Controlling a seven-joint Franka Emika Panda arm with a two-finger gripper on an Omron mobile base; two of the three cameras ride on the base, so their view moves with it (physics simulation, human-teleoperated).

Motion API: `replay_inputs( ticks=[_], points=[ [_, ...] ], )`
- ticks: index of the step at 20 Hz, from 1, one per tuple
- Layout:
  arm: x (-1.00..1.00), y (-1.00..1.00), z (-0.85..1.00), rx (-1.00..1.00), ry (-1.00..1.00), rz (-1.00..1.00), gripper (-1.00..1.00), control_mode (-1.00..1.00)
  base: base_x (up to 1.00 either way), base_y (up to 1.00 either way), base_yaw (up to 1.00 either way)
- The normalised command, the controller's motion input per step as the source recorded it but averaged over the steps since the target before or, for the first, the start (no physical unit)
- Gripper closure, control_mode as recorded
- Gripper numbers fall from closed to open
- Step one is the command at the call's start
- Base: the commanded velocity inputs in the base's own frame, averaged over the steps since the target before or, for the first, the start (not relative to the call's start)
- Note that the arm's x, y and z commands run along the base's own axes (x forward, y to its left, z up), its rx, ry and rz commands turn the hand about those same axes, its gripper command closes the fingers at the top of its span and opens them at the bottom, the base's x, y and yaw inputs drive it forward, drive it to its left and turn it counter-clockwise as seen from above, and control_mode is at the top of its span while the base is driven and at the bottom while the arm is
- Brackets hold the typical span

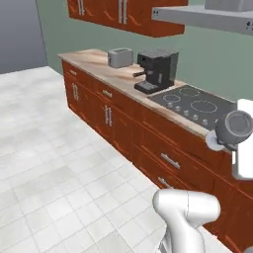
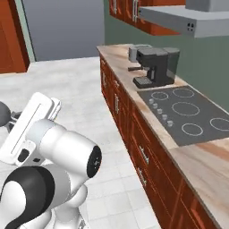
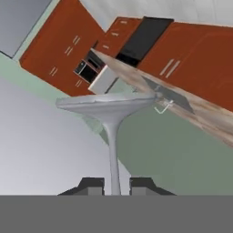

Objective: Retrieve the wine glasses from the counter and place one next to each plate.

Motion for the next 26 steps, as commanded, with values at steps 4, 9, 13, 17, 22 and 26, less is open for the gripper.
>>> replay_inputs(
  ticks=[4,9,13,17,22,26],
  points=[
    [0.0,0.0,0.0,0.0,0.0,0.0,1.0,1.0,0.0,0.06,1.0],
    [0.0,0.0,0.0,0.0,0.0,0.0,1.0,1.0,0.0,0.0,1.0],
    [0.0,0.0,0.0,0.0,0.0,0.0,1.0,1.0,0.75,0.04,0.75],
    [0.0,0.0,0.0,0.0,0.0,0.0,1.0,1.0,1.0,-0.08,0.48],
    [0.0,0.0,0.0,0.0,0.0,0.0,1.0,1.0,1.0,-0.09,0.46],
    [0.0,0.0,0.0,0.0,0.0,0.0,1.0,1.0,1.0,0.0,0.52]
  ],
)
